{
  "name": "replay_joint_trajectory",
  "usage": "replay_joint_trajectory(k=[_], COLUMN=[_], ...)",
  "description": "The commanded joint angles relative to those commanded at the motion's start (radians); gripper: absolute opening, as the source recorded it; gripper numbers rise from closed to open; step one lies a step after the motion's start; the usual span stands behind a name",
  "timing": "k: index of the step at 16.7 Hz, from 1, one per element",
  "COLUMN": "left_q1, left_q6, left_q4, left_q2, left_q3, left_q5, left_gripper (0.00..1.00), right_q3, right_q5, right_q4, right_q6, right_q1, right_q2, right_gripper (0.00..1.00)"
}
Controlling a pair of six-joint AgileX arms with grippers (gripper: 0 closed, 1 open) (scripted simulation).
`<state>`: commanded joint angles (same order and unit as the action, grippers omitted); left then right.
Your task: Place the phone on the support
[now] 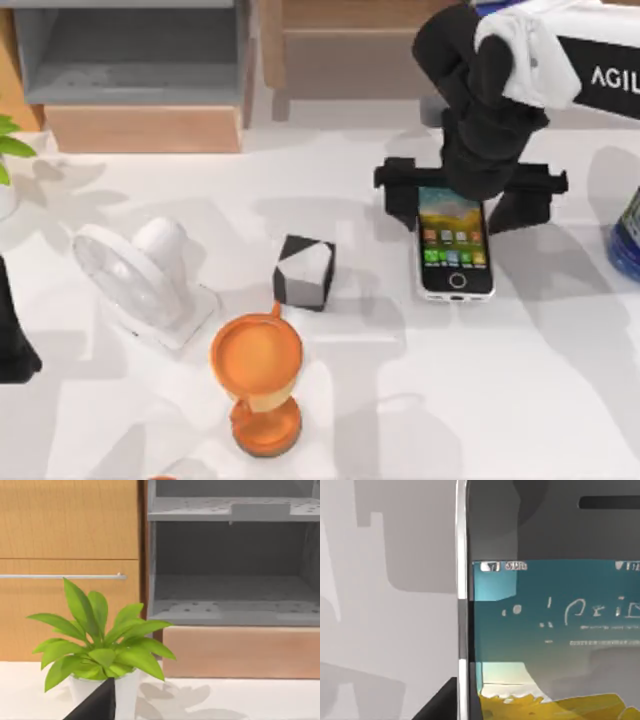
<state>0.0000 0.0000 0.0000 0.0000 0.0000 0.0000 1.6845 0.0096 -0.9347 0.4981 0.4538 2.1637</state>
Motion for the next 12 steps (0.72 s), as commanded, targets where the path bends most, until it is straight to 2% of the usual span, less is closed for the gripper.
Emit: replay_joint_trajectory(k=[5, 12], left_q1=[0.0, 0.0], left_q6=[0.0, 0.0], left_q4=[0.0, 0.0], left_q2=[0.0, 0.0], left_q3=[0.0, 0.0], left_q5=[0.0, 0.0], left_gripper=[1.0, 1.0], right_q3=[0.049, -0.023], right_q5=[-0.096, -0.304], right_q4=[0.142, 0.387], right_q6=[-0.181, -0.558], right_q1=[-0.18, -0.603], right_q2=[-0.153, -0.348], right_gripper=[0.0, 0.0])
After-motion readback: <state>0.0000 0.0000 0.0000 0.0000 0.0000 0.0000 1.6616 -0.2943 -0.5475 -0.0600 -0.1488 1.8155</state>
